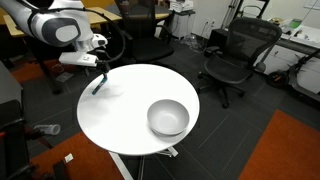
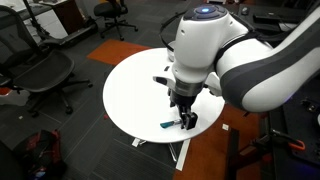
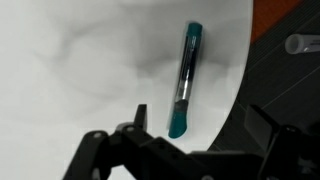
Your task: Put the marker in the bowl
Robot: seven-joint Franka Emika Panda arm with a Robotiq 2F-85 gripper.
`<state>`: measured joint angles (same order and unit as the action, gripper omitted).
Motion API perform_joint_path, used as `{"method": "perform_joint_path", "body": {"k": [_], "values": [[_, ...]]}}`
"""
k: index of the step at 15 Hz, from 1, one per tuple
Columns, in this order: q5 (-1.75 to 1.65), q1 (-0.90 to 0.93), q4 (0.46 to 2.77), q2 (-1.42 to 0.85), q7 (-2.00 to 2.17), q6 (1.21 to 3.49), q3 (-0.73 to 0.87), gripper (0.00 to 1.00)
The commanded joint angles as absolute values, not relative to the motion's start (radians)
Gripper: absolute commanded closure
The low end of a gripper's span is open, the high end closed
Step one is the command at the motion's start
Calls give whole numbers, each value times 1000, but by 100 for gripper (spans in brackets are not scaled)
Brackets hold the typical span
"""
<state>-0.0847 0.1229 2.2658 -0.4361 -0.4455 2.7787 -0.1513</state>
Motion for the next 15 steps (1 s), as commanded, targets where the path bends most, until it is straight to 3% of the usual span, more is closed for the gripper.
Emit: {"method": "perform_joint_path", "body": {"k": [1,15], "values": [[-137,111,2233,-482,-418,2809,-157,0],[-174,102,2181,-560,-409,2801,-146,0]]}}
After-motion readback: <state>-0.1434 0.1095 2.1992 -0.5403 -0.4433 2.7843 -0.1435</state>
